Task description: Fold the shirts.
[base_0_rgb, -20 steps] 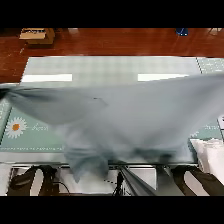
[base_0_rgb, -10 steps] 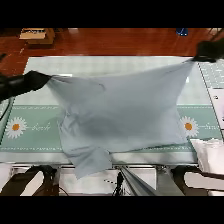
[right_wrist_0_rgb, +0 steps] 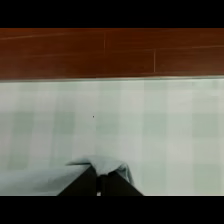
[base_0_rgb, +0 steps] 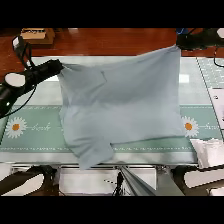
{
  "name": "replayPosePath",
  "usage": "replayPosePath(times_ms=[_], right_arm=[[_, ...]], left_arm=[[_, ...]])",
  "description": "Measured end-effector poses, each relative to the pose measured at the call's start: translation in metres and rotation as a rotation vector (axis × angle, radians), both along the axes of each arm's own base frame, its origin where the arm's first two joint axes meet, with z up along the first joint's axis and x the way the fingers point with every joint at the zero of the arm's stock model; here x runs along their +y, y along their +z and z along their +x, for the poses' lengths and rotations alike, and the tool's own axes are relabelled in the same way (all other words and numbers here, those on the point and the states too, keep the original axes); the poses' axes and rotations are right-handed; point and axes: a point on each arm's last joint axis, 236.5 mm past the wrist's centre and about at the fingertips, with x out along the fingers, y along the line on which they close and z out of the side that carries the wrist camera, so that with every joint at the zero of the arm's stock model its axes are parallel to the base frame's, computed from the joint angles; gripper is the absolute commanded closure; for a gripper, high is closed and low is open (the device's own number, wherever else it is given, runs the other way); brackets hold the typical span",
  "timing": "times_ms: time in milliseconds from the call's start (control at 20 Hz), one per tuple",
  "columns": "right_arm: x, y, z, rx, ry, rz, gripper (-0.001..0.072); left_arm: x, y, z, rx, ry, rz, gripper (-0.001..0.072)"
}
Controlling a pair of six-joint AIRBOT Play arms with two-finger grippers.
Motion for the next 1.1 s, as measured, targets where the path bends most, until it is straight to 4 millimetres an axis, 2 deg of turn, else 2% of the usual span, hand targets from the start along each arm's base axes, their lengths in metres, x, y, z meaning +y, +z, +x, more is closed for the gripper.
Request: replayPosePath(times_ms=[300, 600, 750, 850, 1100], right_arm=[[-0.004, -0.036, 0.029, -0.019, -0.036, 0.018, 0.0689], [0.002, -0.072, 0.033, 0.038, -0.040, 0.064, 0.0689], [0.003, -0.083, 0.023, 0.102, -0.027, 0.074, 0.0689], [0.005, -0.087, 0.009, 0.162, -0.007, 0.075, 0.0689], [-0.003, -0.093, -0.031, 0.315, 0.042, -0.009, 0.0689]], left_arm=[[0.005, -0.028, 0.023, 0.008, 0.050, 0.029, 0.0688], [-0.012, -0.053, 0.027, 0.036, 0.028, 0.049, 0.0687], [-0.019, -0.060, 0.022, 0.052, -0.042, 0.104, 0.0687], [-0.024, -0.065, 0.012, 0.090, -0.109, 0.115, 0.0688], [-0.029, -0.084, -0.035, 0.274, -0.299, 0.071, 0.0688]])
